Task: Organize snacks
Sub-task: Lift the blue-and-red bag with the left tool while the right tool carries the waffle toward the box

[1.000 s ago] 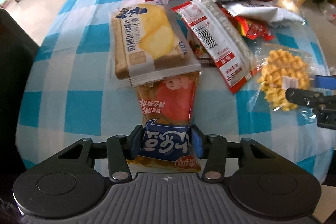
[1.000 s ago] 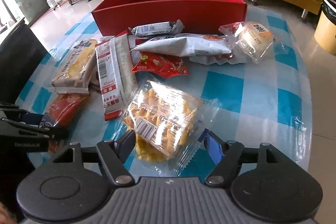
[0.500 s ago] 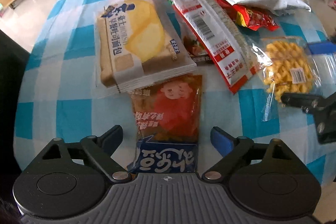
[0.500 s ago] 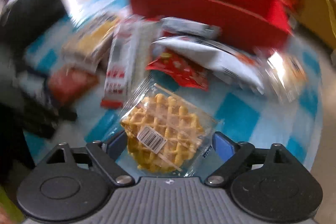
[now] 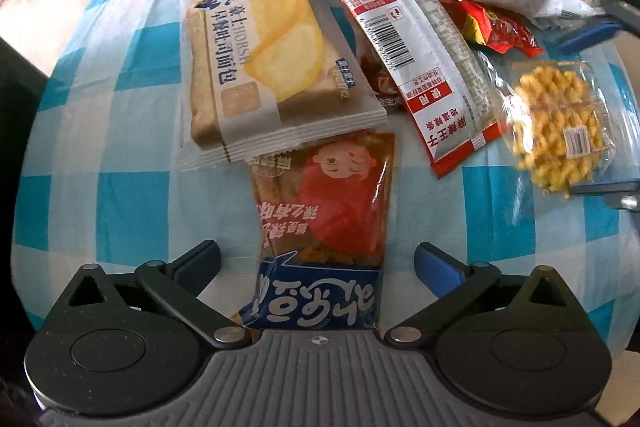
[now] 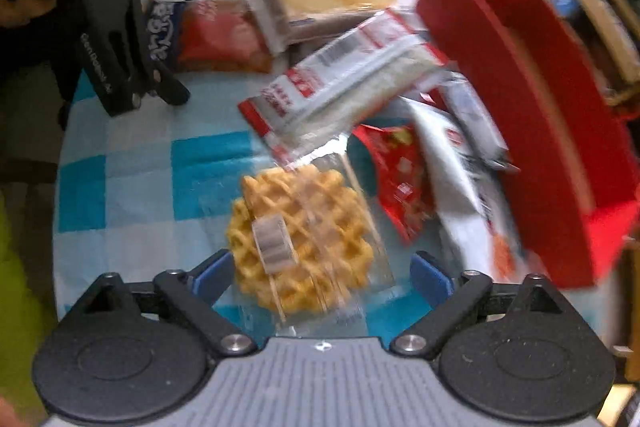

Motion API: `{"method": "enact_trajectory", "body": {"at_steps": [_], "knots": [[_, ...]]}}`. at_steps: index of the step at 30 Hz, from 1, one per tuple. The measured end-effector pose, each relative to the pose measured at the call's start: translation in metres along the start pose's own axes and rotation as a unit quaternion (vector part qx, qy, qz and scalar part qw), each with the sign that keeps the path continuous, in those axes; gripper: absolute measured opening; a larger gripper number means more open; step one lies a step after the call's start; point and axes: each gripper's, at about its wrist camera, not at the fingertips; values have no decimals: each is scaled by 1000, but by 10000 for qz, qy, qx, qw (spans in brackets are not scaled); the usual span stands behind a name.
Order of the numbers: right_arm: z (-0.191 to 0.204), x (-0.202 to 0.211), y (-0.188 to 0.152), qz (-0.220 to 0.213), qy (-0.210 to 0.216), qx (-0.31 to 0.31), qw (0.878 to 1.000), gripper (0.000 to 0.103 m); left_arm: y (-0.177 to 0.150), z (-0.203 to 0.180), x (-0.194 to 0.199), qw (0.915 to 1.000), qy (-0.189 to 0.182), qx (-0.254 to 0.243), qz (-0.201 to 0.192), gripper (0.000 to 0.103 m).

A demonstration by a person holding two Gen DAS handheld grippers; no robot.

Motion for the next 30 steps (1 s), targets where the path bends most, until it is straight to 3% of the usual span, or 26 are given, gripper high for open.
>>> {"method": "enact_trajectory", "body": {"at_steps": [4,10,13,15,17,18,21,25,30], "knots": [[-7,-23,6,-119,235,-392,9989,101,-1,-2,-1,10000,1,-29,-23,103],[0,-20,-14,-649,-95,-1185,9908,101,-1,-3,-2,10000,3,-22,-63,103],[5,-21,-10,-421,-207,-1657,9851,101,-4,-2,2,10000,-16,-6,-95,103],[16,-16,-6,-348,-312,-1937,9800,93,-7,-1,5,9999,-30,30,-100,102],[28,-11,-4,-373,-387,-2100,9762,75,-10,0,9,9999,-23,73,-125,93],[32,-7,-2,-366,-442,-2178,9743,75,-11,-1,13,9998,-28,70,-168,81],[45,-1,-7,-383,-528,-2518,9656,74,-14,0,22,9997,-42,144,-210,64],[53,13,-19,-537,-584,-3094,9476,73,-17,3,25,9994,-78,306,-174,57],[49,42,-35,-1069,-653,-3677,9215,73,-17,17,32,9977,-195,629,-170,52]]}}
Point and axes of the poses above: each gripper's, at about its wrist camera, not at the fingertips, and x roughly against the way its jaws point, z to its left, y to its top, and after that the axes turned 10 degrees about x, right-handed
